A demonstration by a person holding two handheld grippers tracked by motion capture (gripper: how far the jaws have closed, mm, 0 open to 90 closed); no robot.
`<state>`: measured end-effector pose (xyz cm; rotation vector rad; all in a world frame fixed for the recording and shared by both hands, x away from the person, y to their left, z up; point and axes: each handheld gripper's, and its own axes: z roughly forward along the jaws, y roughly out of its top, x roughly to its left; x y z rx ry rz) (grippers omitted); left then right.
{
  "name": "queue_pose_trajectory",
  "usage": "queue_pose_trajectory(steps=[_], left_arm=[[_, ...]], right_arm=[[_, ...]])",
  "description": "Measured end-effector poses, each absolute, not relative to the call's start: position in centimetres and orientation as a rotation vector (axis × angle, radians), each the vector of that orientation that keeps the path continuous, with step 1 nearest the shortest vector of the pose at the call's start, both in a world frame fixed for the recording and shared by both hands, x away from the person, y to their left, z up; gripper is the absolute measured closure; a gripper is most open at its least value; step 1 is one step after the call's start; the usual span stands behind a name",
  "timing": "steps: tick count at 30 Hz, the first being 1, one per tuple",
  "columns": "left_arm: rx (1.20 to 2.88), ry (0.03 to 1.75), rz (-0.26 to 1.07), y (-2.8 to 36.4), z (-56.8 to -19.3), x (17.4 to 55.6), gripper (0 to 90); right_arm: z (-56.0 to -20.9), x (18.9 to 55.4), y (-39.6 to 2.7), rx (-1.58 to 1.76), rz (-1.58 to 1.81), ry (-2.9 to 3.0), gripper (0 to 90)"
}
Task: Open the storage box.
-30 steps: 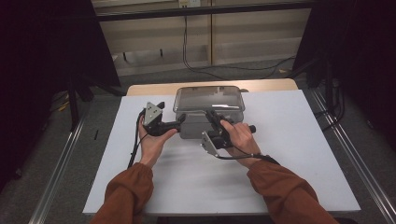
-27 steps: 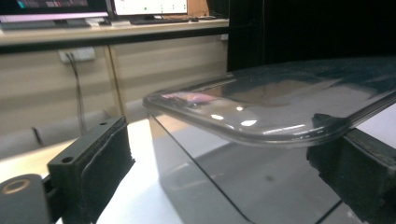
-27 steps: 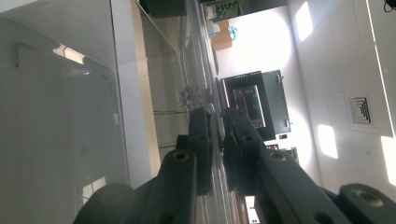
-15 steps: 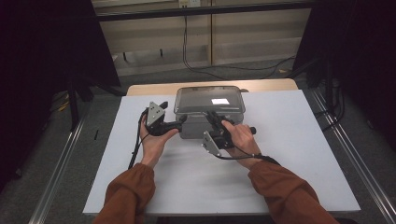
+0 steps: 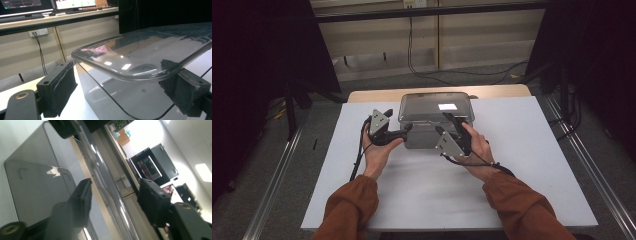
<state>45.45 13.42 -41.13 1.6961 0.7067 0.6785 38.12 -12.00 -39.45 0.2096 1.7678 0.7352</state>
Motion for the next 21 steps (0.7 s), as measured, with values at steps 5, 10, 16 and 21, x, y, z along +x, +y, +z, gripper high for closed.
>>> queue_pose_trajectory(steps=[5, 10, 16, 21], left_arm=[[1.697, 0.71, 0.679, 13.3, -41.2, 45.4, 13.8], [1.697, 0.712, 0.669, 13.2, -41.3, 45.4, 13.8], [1.681, 0.717, 0.658, 13.2, -41.2, 45.5, 14.0], [1.683, 0.733, 0.664, 13.3, -41.4, 45.6, 14.0]], right_arm=[[-39.2, 38.3, -13.5, 0.293, 0.816, 1.76, 26.7], [-38.9, 38.9, -15.2, 0.43, 0.91, 1.797, 20.1], [-39.1, 39.6, -16.9, 0.572, 0.977, 1.843, 18.2], [-39.2, 40.0, -18.3, 0.661, 1.008, 1.856, 18.0]])
